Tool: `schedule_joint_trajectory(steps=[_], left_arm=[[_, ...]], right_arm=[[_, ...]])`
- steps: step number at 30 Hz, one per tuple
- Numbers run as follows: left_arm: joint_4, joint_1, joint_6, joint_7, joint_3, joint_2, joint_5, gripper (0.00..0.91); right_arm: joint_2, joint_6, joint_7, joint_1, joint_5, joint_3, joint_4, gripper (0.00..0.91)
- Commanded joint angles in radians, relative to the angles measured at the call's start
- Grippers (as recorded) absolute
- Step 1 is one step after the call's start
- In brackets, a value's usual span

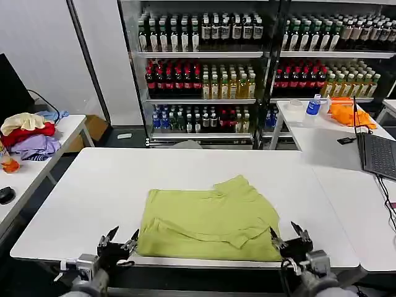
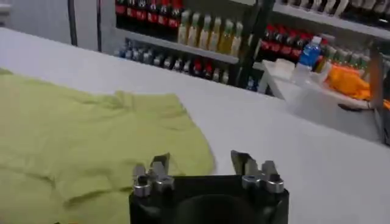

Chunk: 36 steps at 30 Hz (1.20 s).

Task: Fold and organize the clothes.

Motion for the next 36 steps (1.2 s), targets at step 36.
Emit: schedule_joint_trajectory(steps=[36], left_arm=[[0.649, -0.704, 0.018, 0.013, 0.352, -0.047, -0.135, 0.907]], right_arm=[[0.243, -0.009, 0.011, 0.827, 0.197, -0.392, -0.908, 0.907]])
